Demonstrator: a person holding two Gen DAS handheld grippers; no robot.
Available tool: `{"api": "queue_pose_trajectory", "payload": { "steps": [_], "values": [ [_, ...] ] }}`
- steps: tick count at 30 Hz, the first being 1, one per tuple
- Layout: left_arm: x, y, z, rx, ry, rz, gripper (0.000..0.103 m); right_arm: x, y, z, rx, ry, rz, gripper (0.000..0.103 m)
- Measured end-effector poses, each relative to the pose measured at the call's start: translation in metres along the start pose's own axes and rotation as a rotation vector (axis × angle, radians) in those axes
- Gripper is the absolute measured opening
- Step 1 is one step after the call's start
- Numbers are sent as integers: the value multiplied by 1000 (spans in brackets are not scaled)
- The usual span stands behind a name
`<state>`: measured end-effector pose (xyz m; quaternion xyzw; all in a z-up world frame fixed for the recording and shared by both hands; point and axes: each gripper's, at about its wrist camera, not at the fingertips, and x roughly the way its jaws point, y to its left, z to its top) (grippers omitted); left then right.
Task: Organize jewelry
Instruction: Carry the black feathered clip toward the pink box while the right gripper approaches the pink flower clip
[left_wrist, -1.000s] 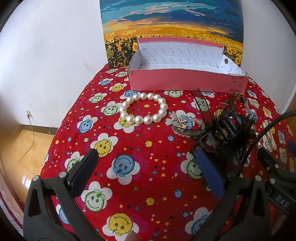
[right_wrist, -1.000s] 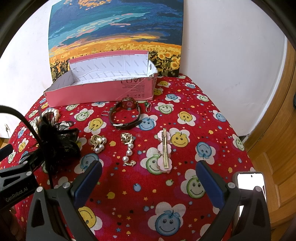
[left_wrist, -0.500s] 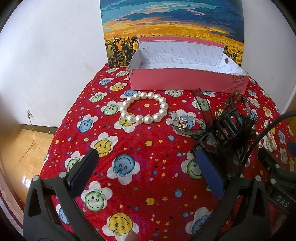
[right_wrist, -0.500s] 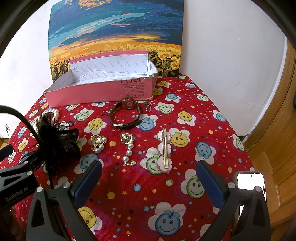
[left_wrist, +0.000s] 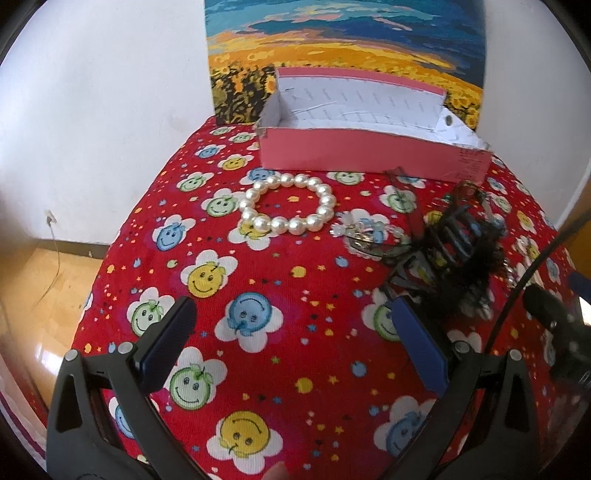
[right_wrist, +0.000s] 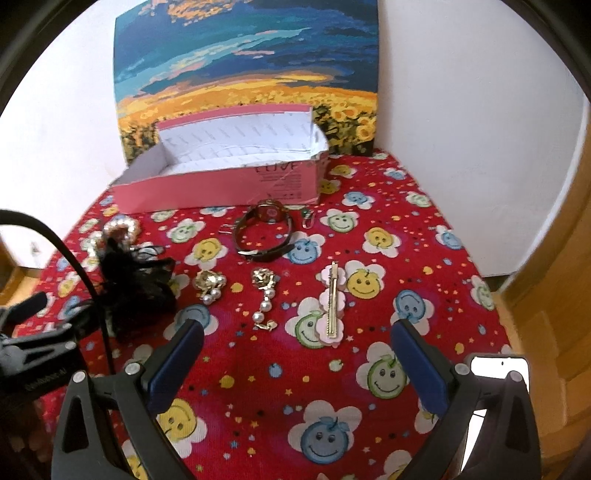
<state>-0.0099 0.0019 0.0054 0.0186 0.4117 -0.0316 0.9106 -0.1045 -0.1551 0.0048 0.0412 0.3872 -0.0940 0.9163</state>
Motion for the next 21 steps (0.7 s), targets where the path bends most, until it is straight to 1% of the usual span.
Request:
{"api": "queue_pose_trajectory", "payload": {
  "steps": [3, 4, 11, 17, 21],
  "values": [
    [-4, -4, 1, 1, 5, -53, 99, 0, -14, 3, 33, 47, 117, 103],
    [-6, -6, 2, -5, 7, -72, 99, -1, -17, 4, 38, 49, 133, 103],
    [-9, -15, 9, -43, 20, -170, 99, -15, -37, 12, 19, 1, 155, 103],
    [-7, -33, 19, -29, 8, -195, 99, -21, -57, 22, 55, -13, 243, 103],
    [-3, -47, 24, -8, -4, -201, 99, -28, -65, 27, 41, -45, 235, 103]
  ]
}}
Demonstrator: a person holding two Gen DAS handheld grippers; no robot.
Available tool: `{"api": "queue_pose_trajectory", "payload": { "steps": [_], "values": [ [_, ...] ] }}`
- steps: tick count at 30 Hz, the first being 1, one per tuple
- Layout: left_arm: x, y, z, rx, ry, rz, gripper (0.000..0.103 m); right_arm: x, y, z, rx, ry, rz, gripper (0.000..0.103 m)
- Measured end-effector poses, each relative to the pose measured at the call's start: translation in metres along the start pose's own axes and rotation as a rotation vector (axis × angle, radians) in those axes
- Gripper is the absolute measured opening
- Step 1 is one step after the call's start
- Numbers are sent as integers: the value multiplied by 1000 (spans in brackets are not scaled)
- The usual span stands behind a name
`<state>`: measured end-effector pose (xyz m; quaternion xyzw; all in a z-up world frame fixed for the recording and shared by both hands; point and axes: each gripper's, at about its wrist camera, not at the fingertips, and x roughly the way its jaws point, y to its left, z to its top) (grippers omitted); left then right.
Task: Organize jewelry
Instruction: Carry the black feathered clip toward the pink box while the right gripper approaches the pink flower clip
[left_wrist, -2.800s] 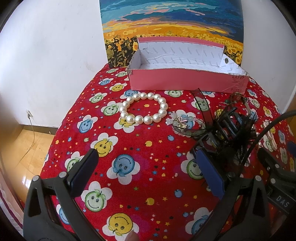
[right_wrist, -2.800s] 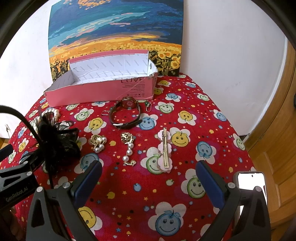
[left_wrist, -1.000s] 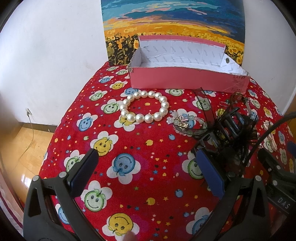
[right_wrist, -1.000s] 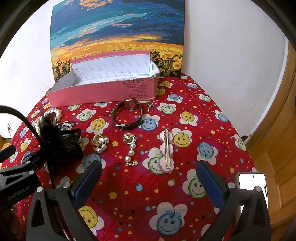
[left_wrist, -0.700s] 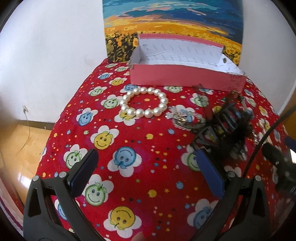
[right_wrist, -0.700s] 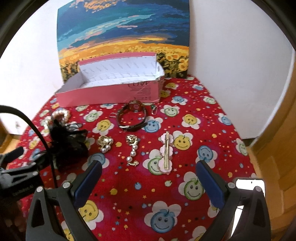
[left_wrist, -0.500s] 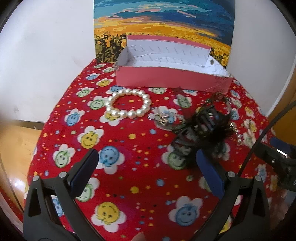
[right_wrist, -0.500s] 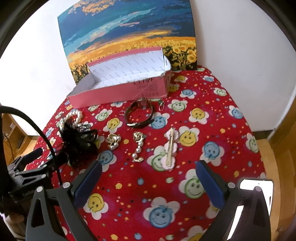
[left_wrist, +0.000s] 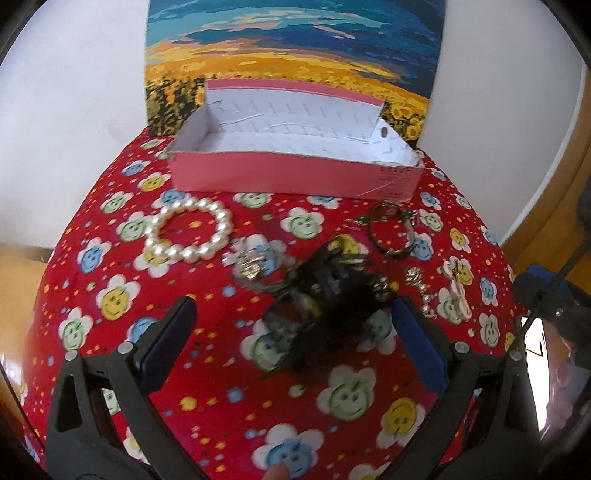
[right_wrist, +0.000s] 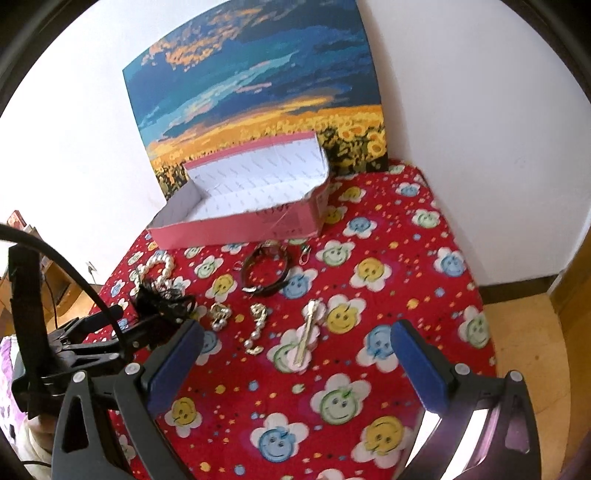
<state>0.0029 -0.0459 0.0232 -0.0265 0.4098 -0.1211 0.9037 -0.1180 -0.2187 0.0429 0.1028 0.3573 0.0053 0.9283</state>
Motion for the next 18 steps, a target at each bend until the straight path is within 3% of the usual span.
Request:
{"api": "queue_pose_trajectory", "payload": {
  "steps": [9, 15, 18],
  "values": [
    [24, -7, 1, 2, 31, 16, 96, -3, -13, 3, 18, -14, 2, 103],
    [36, -2, -1, -16, 71, -3, 81, 4, -13, 1, 22, 1, 11, 103],
    [33, -3, -1, -2, 57, -25, 69, 7, -12, 1, 25, 10, 12, 103]
  ]
}}
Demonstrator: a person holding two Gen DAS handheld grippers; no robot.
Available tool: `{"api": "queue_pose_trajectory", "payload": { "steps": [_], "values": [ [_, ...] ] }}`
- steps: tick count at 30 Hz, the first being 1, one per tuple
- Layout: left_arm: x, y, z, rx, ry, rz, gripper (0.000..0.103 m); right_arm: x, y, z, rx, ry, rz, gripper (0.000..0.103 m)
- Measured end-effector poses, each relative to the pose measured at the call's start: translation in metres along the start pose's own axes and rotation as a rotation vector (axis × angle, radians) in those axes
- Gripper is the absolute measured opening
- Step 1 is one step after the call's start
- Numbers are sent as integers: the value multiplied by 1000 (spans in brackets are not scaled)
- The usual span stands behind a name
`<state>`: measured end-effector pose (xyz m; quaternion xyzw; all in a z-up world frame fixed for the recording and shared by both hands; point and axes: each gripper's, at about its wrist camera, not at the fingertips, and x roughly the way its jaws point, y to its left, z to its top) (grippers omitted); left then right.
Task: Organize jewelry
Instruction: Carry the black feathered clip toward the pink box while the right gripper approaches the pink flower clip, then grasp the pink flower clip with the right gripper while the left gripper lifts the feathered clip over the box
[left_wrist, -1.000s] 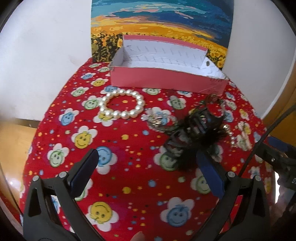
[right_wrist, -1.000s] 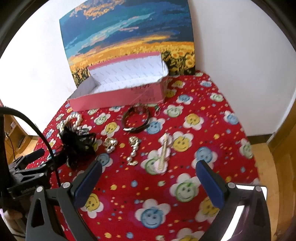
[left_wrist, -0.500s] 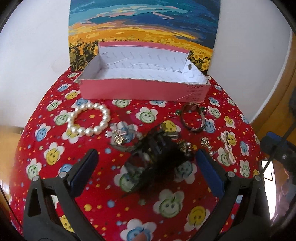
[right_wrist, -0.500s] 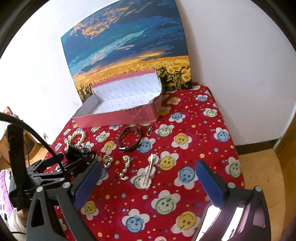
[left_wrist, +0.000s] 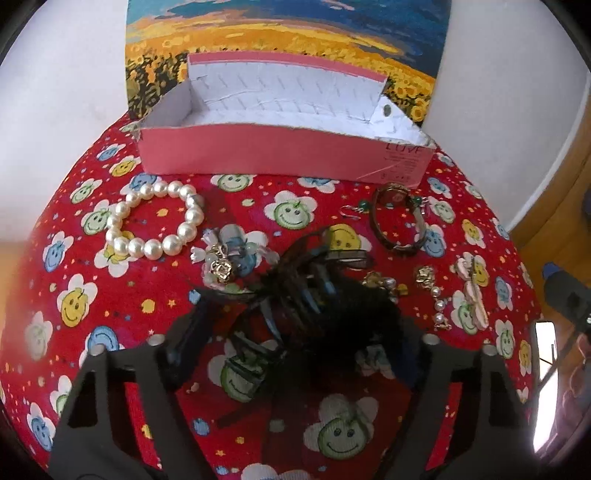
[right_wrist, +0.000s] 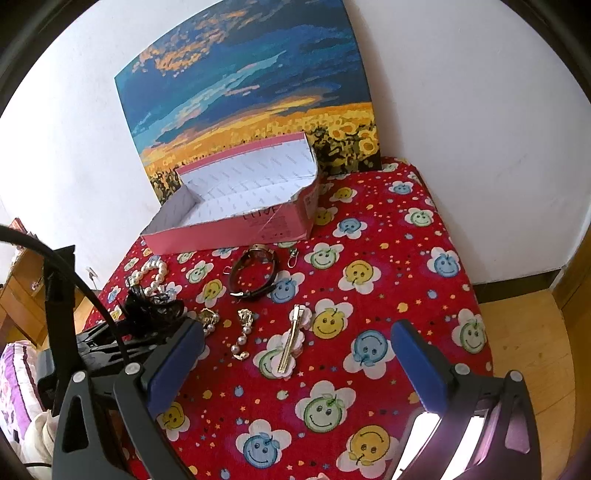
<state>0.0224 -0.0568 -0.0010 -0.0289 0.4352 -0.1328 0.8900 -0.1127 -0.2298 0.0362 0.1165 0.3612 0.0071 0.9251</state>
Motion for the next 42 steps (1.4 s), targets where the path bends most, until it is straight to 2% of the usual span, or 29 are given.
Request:
{"api": "queue_pose_trajectory", "payload": {
  "steps": [13, 23, 25, 27, 33, 42],
  "values": [
    [-30, 5, 0, 21, -55, -41, 66, 1, 12, -4, -11, 17, -2, 103],
    [-57, 33, -1, 0, -89, -18, 66, 16, 21, -11, 21, 88, 21, 103],
    [-58, 39, -2, -13, -89, -16, 66, 22, 22, -13, 34, 104, 21, 99],
    [-57, 45, -3, -26, -90, -15, 66, 26, 23, -14, 34, 117, 3, 91],
    [-55, 58, -6, -55, -87, -8, 66, 40, 25, -21, 15, 146, -91, 78],
    [-53, 62, -12, -53, -80, -17, 66, 50, 31, -25, -45, 145, -168, 68]
  ]
}}
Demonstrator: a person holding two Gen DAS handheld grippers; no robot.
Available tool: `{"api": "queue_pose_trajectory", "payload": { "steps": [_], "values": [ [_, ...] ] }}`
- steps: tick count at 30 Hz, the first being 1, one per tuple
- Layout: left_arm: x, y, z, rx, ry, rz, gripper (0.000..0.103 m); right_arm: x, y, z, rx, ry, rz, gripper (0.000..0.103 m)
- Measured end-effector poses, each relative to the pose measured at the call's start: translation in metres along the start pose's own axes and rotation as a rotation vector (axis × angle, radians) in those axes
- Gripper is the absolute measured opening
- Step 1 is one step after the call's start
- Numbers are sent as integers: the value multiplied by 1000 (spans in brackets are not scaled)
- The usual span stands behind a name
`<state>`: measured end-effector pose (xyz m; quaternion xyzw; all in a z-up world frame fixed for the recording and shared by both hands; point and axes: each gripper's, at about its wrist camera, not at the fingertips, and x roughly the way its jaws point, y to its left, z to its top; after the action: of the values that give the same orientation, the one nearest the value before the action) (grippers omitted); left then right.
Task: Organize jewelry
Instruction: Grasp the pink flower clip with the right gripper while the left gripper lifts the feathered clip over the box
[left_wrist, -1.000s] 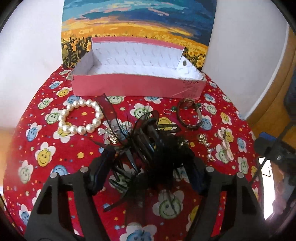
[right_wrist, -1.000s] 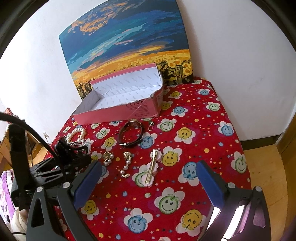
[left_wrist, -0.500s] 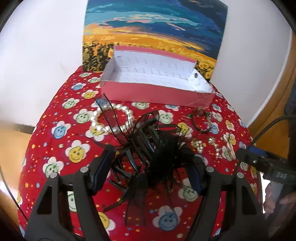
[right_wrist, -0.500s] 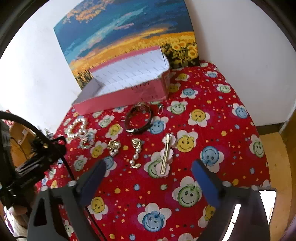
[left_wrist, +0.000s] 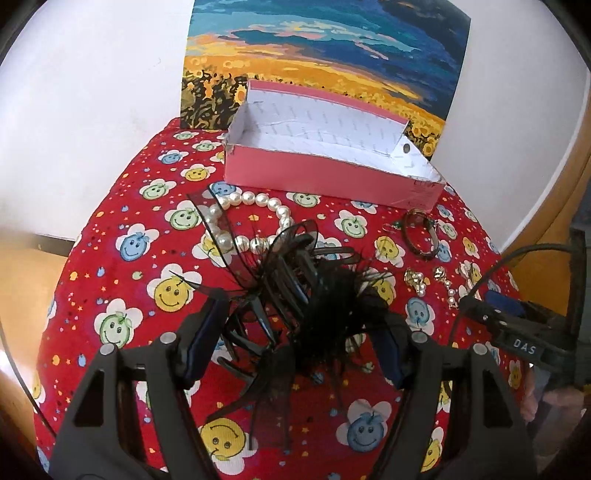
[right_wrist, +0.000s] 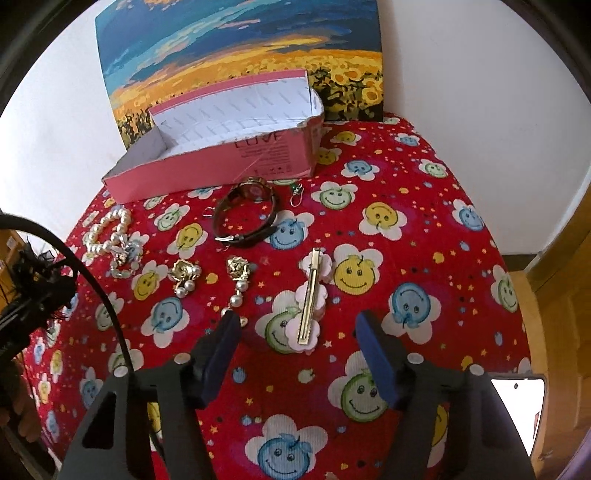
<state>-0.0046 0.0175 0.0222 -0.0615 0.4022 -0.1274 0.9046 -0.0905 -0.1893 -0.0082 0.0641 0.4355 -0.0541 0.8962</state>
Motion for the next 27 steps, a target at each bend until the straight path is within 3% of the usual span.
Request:
{"api": "queue_pose_trajectory", "payload": {
  "steps": [4, 7, 8, 9, 17, 27],
  "values": [
    [0, 0, 0, 2, 0, -2, 66, 3, 5, -2, -32, -17, -56, 63],
    [-1, -1, -1, 2, 0, -1, 66, 1, 4, -3, -22, -31, -92, 37],
    [0, -1, 0, 2, 1, 0, 66, 0, 2, -3, -13, -33, -102, 24],
    [-1, -1, 0, 2, 1, 1, 66, 0, 0, -3, -9, -36, -111, 21],
    [-12, -2, 1, 11, -15, 5, 66, -9, -4, -3, 28, -47, -19, 21],
    [-19, 1, 23, 27, -46, -2, 66, -42, 10, 13, -7, -146, 40, 20]
  ]
}}
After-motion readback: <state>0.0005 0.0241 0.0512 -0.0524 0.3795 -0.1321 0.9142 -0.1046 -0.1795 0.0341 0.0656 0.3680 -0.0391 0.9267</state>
